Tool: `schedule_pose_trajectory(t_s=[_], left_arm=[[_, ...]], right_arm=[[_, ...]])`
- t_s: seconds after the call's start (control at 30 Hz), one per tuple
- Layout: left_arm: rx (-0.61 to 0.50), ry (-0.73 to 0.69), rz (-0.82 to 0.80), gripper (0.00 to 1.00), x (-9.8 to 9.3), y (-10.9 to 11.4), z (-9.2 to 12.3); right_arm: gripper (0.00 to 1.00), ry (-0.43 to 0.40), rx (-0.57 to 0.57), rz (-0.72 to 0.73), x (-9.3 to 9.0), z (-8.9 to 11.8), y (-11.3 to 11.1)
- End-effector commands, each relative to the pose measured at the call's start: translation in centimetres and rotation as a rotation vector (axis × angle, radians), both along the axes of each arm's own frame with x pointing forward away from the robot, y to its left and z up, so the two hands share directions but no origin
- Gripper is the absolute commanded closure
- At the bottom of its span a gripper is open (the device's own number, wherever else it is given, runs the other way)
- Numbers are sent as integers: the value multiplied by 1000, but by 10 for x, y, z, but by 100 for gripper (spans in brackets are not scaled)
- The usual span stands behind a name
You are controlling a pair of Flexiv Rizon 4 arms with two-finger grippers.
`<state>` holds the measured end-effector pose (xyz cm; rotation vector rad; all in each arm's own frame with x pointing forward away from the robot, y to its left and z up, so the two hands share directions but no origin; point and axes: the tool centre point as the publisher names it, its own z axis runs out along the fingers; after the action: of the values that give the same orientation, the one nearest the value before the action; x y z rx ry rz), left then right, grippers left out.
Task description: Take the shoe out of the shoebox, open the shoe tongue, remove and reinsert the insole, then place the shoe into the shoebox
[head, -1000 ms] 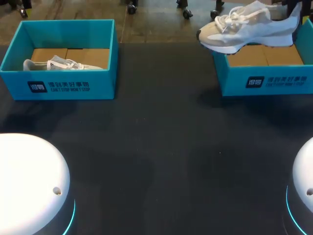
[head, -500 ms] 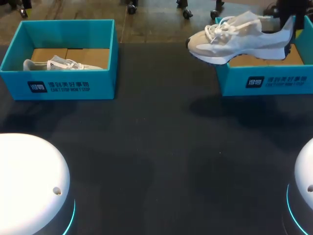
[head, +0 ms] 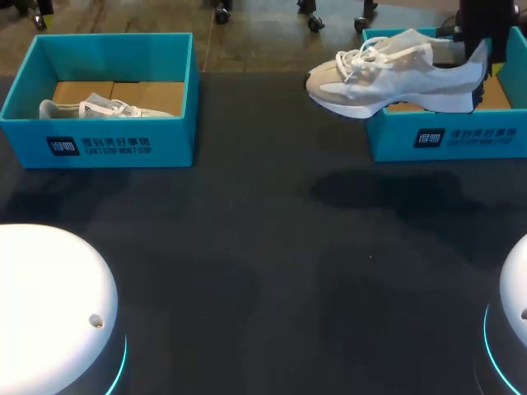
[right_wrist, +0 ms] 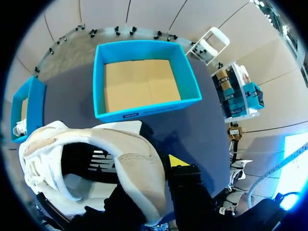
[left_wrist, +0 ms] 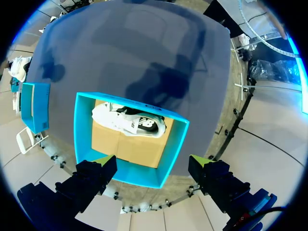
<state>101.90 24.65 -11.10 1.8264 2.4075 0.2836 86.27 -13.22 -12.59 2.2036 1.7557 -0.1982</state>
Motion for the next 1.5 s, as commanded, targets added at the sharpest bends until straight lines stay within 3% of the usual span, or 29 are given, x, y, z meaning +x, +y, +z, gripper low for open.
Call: schedule_pose_trajectory(t_s=[0.03,0.77,0.97,1.5], left_arm=[[2,-2,-1,0,-1,0,0],[2,-2,-1,0,-1,0,0],[2,-2,-1,0,-1,0,0],[2,-2,-1,0,-1,0,0]], right_arm=[[100,-2,3,2,-1,1,-1],[100,-2,3,2,-1,1,-1],[100,7,-3,12,-16,5,8],[100,-24,-39,24,-88,4,63]])
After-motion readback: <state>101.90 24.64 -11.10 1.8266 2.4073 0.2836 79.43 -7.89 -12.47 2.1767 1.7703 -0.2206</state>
